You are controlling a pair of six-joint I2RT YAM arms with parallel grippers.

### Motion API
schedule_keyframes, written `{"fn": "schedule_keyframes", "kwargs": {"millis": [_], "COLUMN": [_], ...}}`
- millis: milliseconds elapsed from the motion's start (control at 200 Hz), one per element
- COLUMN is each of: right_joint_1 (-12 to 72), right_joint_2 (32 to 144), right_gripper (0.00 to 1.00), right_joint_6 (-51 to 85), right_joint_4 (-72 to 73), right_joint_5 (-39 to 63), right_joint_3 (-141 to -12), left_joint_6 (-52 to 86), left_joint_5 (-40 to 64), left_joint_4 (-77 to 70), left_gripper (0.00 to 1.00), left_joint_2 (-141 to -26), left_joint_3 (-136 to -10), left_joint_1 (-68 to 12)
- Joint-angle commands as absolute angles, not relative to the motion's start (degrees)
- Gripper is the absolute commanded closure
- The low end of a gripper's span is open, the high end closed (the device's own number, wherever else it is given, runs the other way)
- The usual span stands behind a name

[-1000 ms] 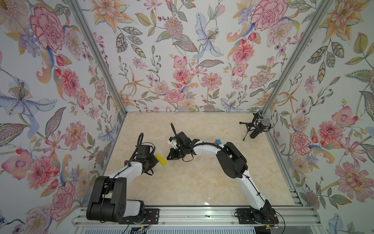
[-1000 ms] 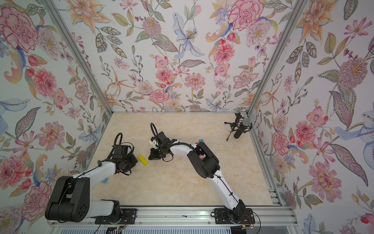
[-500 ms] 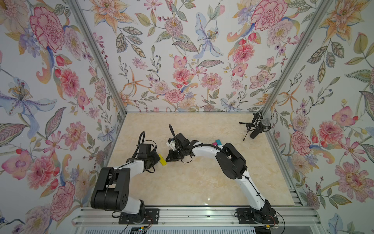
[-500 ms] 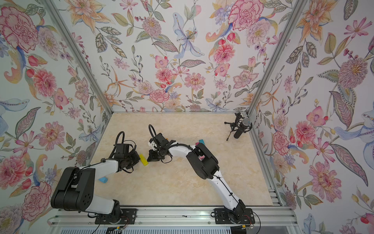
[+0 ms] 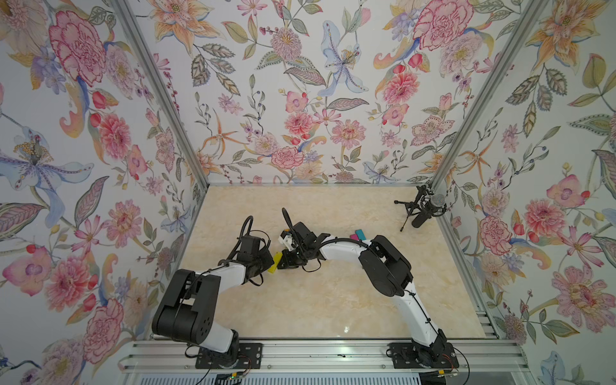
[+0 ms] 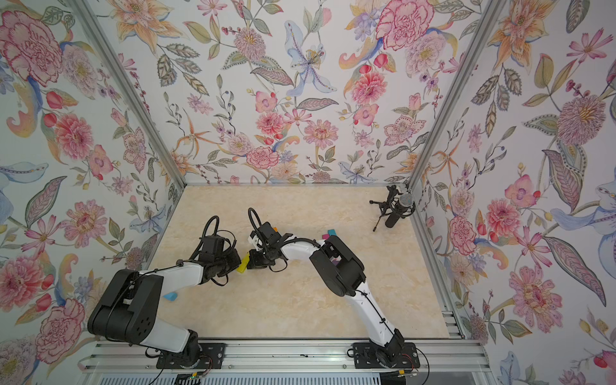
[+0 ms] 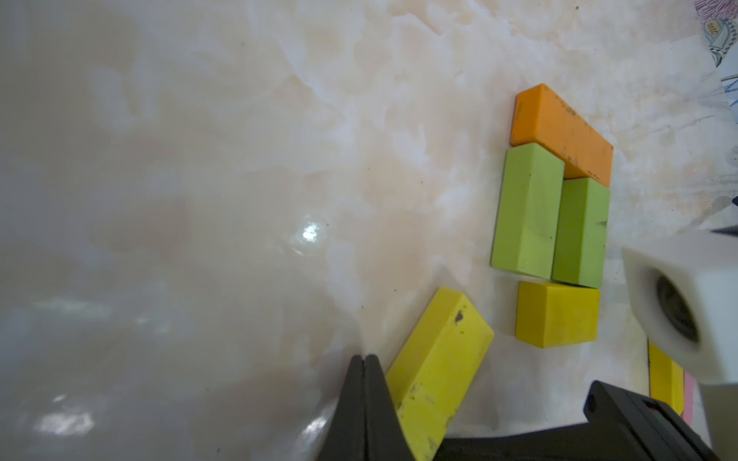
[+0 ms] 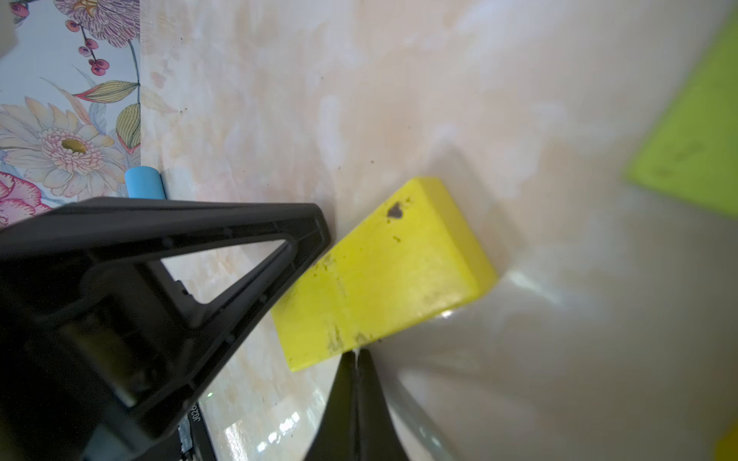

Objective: Assemble the letter p with building blocks
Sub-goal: Adjust the building block at the center of the board.

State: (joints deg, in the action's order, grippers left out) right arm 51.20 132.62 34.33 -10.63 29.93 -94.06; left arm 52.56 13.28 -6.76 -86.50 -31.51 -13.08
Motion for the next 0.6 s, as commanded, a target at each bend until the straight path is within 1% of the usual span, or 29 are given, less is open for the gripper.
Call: {"fn": "schedule_keyframes", "kwargs": {"millis": [0, 285, 595], "right_joint_1": [51.1, 50.6, 50.3], "right_joint_2": [130.8, 128.7, 126.3], "right_gripper": [1.0, 1.0, 1.0], "right_joint_6": [34.1, 33.6, 33.6], "right_joint_4": [-12.7, -12.3, -11.5], "right_joint_5": [26.4, 25.1, 24.0], "right_joint_3": [-92.0, -89.2, -84.9], "left_joint_6": [53.8, 54.9, 56.3], "left_joint_5": [12.7, 11.9, 12.0], "left_joint_4": [-1.3, -0.7, -2.2], "left_gripper": [1.0, 1.0, 1.0], "left_joint_2": [-86.2, -83.2, -84.7], "left_joint_3": [-28.5, -27.0, -27.1], "left_joint_1": [-14.6, -16.6, -19.4]}}
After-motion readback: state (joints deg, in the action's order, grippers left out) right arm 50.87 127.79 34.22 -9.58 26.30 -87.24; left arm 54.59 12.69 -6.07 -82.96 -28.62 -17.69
